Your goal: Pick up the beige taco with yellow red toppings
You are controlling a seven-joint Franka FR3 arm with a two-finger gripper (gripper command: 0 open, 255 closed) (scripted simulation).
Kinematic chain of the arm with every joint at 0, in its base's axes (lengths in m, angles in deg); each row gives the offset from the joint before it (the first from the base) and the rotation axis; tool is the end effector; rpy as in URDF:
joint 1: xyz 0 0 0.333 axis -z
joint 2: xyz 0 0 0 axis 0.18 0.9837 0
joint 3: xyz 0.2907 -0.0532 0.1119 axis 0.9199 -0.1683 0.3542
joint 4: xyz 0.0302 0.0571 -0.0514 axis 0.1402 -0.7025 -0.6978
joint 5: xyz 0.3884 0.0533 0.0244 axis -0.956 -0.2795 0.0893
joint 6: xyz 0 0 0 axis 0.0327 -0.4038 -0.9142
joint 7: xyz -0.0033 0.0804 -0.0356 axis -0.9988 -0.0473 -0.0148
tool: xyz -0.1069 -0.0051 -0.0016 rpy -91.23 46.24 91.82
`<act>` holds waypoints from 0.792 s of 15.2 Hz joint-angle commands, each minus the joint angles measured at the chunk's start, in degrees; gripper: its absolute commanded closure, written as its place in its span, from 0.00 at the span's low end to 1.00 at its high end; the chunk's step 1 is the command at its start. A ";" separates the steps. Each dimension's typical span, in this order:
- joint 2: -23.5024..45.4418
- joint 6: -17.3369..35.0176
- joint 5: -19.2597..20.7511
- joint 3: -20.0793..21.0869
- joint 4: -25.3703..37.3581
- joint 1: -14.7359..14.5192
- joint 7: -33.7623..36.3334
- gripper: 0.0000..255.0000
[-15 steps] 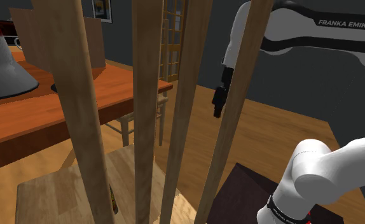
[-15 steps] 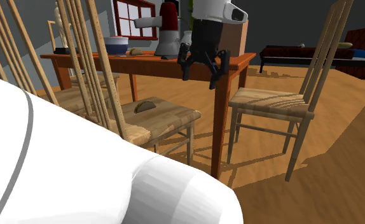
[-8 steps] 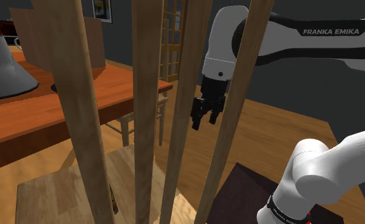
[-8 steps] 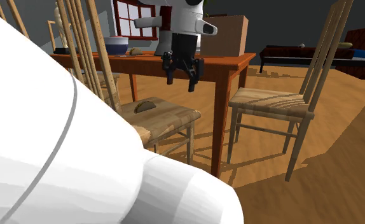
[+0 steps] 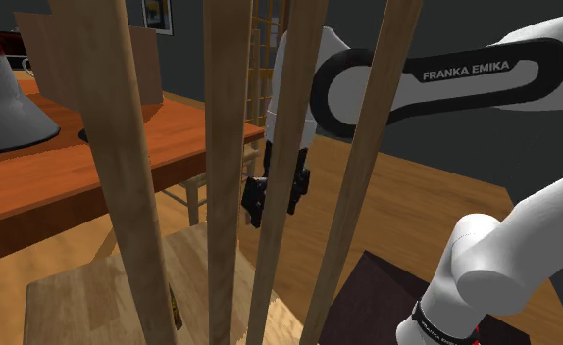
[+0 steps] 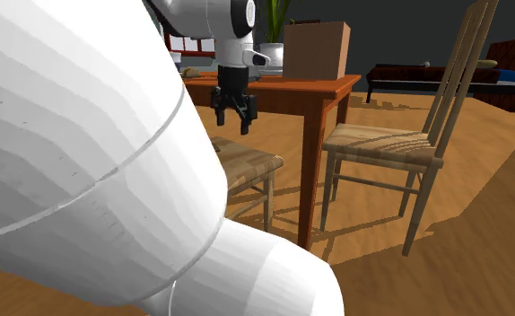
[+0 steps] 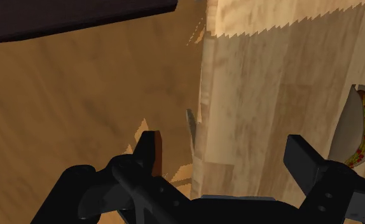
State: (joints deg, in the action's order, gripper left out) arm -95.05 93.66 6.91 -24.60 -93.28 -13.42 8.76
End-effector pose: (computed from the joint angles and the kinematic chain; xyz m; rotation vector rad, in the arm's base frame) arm 0.3711 0.2279 0.5202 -3.0369 0.2887 -0.0066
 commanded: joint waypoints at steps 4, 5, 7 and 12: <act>9.55 5.41 3.09 6.46 5.17 0.35 8.06 0.00; 11.73 6.31 4.23 7.62 6.49 0.35 9.88 0.00; 16.34 7.88 7.05 9.72 9.37 0.17 13.76 0.00; 29.09 10.01 16.65 13.28 18.11 -1.90 24.32 0.00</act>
State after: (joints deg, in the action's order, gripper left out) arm -68.38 103.38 21.58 -12.54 -76.69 -14.38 30.68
